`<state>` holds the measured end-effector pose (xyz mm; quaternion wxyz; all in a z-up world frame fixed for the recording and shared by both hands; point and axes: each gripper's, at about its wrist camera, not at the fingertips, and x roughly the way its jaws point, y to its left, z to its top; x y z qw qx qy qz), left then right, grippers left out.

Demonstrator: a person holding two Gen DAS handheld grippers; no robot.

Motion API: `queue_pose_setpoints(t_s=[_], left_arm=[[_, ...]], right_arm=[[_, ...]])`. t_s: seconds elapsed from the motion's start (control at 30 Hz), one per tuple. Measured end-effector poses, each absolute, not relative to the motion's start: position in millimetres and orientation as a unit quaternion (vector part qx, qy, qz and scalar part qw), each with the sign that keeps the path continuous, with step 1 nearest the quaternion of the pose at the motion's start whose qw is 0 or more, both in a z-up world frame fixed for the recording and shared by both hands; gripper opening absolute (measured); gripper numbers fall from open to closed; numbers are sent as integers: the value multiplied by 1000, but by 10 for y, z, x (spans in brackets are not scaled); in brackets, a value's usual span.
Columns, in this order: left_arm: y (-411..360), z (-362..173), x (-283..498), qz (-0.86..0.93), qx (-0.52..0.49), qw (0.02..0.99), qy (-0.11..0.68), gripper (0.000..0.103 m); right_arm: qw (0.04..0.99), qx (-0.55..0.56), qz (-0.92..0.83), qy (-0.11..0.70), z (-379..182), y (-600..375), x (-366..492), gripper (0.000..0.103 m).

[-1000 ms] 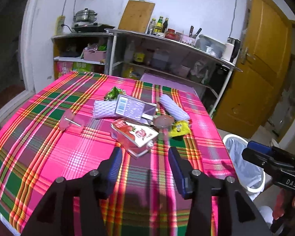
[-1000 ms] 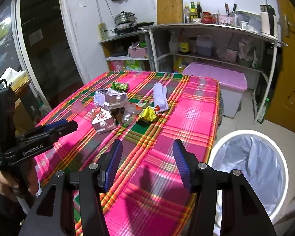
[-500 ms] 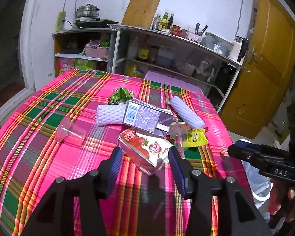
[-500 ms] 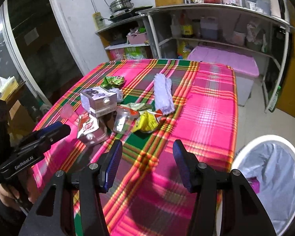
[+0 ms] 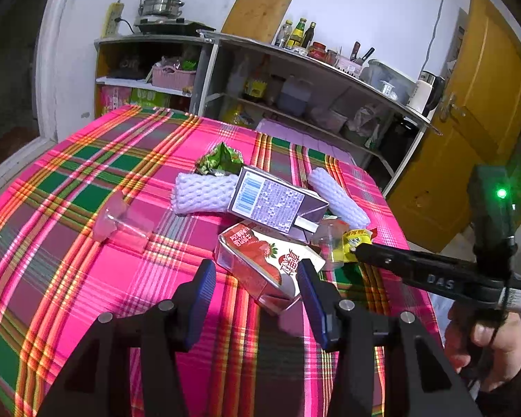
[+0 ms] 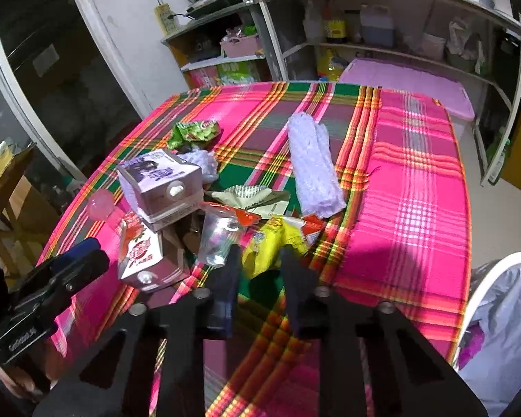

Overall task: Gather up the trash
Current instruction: 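Grasp the yellow snack bag with the right tool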

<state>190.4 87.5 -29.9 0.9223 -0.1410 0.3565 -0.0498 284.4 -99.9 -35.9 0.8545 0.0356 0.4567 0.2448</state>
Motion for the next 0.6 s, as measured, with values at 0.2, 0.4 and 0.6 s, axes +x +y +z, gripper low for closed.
queue_pose_setpoints(t_s=[0.2, 0.4, 0.6], left_arm=[[859, -425, 2028, -60, -174, 906, 380, 49], [824, -447, 2114, -41, -191, 902, 384, 51], [645, -394, 2145, -27, -170, 910, 376, 65]], right_arm=[[860, 42, 242, 448, -333, -1083, 2784, 8], [863, 45, 242, 442, -309, -1210, 2654, 8], [865, 60, 242, 436, -284, -1350, 2564, 8]])
